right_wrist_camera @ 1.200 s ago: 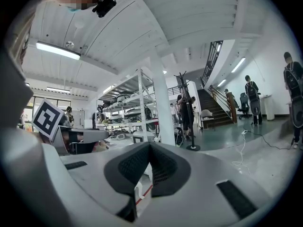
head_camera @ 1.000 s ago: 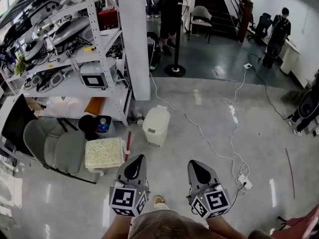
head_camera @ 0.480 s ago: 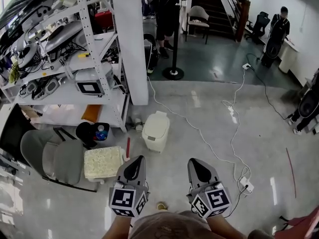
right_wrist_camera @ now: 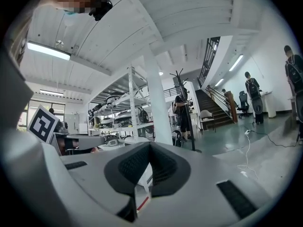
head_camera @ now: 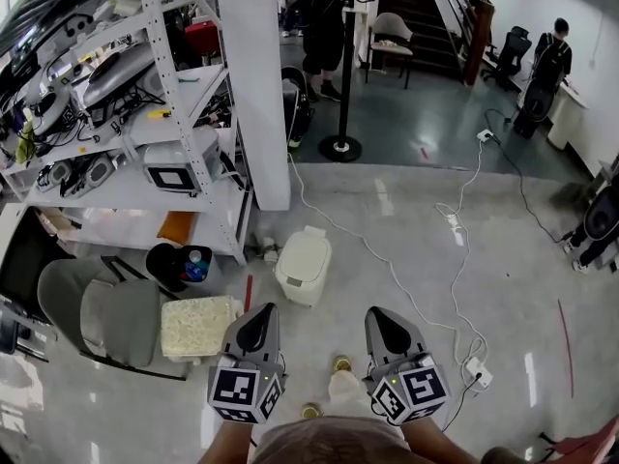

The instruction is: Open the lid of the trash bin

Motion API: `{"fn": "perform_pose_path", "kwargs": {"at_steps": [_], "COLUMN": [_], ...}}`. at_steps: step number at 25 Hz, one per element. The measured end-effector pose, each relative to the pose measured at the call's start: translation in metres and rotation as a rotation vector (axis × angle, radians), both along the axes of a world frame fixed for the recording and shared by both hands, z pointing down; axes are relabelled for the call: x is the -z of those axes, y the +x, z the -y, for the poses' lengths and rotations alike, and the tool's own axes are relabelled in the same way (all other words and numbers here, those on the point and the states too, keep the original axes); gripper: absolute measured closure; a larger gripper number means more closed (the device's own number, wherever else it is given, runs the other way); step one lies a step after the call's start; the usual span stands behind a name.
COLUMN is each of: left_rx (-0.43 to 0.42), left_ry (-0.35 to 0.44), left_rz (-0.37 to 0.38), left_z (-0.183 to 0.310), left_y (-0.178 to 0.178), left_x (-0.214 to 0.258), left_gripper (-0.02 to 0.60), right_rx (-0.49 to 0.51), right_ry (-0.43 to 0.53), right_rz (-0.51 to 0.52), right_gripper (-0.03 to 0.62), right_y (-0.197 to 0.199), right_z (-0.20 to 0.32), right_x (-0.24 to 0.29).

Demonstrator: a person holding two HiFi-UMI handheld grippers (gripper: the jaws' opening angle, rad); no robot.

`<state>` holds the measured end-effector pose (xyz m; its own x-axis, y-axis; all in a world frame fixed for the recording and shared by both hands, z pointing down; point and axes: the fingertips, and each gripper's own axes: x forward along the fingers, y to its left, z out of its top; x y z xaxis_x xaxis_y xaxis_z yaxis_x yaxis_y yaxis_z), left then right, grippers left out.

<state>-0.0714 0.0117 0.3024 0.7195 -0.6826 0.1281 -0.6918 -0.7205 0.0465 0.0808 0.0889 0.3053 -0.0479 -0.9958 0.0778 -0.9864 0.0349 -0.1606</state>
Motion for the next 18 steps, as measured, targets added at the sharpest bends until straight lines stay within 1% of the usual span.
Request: {"fn": "perform_pose_path", "kwargs": {"at_steps": [9, 12, 18], "left_rx": [0.021, 0.036, 0.084], "left_ry": [-0.011, -0.01, -0.007], "left_rz": [0.011, 0.014, 0.024], "left_z": [0.053, 0.071, 0.103], "left_y": [0.041, 0.054, 0.078], "left_x": [0.0, 0.001, 0.002], "left_gripper": [0.589, 0.588, 0.588], "right_rx": [0.027, 0.049, 0.105], "right_ry": [0.001, 0.007, 0.002], "right_rz": [-0.004, 0.004, -0.021], "right_gripper": [0.563, 0.563, 0.563], "right_y": [0.044, 0.057, 0.083], "right_z": [0.061, 0.082, 0.118], "right_x": [0.006, 0.004, 0.01]}}
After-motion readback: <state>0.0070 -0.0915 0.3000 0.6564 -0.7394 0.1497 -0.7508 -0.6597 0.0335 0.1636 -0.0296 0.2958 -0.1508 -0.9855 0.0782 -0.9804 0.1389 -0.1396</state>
